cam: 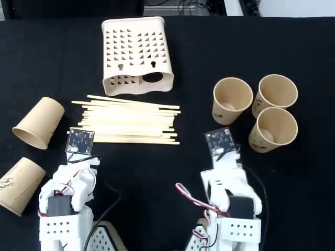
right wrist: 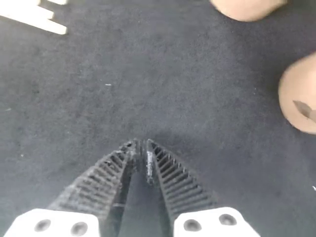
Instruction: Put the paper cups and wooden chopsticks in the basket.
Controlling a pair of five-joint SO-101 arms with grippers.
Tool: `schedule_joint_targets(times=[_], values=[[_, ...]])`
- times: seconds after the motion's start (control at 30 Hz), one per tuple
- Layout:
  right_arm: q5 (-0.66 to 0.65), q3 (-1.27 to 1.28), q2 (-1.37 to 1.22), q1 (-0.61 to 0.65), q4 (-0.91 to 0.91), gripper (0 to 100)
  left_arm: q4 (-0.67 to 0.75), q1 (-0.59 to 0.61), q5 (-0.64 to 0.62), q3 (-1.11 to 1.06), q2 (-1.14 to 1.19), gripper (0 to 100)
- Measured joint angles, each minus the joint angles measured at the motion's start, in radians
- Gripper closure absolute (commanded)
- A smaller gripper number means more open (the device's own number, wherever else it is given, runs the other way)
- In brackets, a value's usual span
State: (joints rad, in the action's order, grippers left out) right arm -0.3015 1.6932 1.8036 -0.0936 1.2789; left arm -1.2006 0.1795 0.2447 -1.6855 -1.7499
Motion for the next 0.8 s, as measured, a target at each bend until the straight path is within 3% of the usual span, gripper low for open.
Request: schedule_joint_targets(times=[0.1,0.23,0.47,0.63,0.8], values=[[-0.149,-0.021,0.000,-0.032,-0.025,89.9,0.000,0.000,0.000,0.000,0.000,97],[-0.379,-0.187,0.000,-0.087,-0.029,93.4,0.000,0.000,0.000,0.000,0.000,97],[-0.428,-0.601,-0.018,-0.048,0.084,91.1,0.000,0.000,0.002,0.000,0.000,97],[-0.448,-0.812,-0.249,-0.014,0.120,81.5,0.000,0.000,0.002,0.000,0.000,97],[-0.479,-1.023,-0.549,0.061,0.161,80.7,0.000,0.000,0.002,0.000,0.000,97]])
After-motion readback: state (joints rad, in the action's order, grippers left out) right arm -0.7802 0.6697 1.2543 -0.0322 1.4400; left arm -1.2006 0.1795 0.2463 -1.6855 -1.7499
